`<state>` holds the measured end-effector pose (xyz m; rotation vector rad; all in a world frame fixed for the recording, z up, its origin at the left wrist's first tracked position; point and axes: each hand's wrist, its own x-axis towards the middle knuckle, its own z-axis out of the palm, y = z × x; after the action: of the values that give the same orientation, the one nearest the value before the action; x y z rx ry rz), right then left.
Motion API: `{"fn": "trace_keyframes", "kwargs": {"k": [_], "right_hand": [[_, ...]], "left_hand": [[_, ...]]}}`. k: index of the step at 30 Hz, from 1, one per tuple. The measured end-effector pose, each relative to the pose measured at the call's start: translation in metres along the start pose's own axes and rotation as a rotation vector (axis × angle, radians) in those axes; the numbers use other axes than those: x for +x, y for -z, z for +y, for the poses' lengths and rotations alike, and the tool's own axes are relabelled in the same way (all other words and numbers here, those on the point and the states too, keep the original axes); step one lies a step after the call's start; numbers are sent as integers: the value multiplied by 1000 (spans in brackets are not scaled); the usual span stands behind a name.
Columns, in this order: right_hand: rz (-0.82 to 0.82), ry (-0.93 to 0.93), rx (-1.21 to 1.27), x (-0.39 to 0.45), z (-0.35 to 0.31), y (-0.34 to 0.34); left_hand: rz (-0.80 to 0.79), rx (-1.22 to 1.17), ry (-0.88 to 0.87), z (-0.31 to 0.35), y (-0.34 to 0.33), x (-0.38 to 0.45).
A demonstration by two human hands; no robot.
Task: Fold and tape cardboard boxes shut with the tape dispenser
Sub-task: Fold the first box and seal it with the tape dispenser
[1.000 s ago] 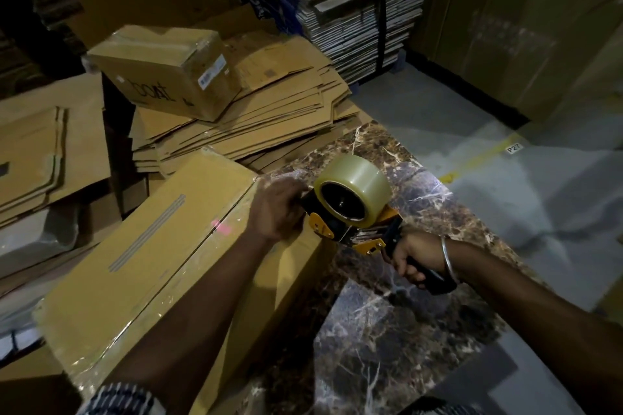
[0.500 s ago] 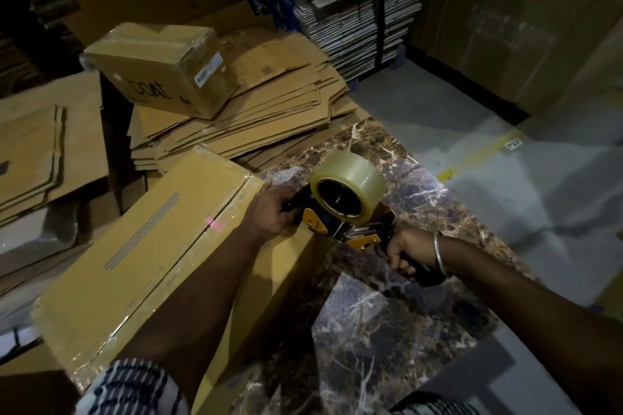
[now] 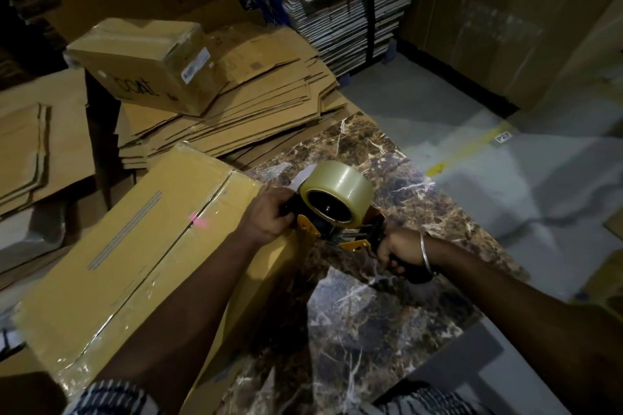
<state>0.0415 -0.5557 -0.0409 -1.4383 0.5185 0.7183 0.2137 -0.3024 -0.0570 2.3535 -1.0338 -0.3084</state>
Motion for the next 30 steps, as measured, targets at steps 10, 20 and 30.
{"fn": "trace_keyframes", "kwargs": {"k": [10,20,30], "right_hand": [[72,-35,116,-18,51,19],[36,49,82,-26,53,17],[47,38,94,-10,64,15]], "left_hand": [[8,178,-9,4,-1,-1],[-170,326,-34,38,-21,22],[-178,448,-30,41,-22,26]]}}
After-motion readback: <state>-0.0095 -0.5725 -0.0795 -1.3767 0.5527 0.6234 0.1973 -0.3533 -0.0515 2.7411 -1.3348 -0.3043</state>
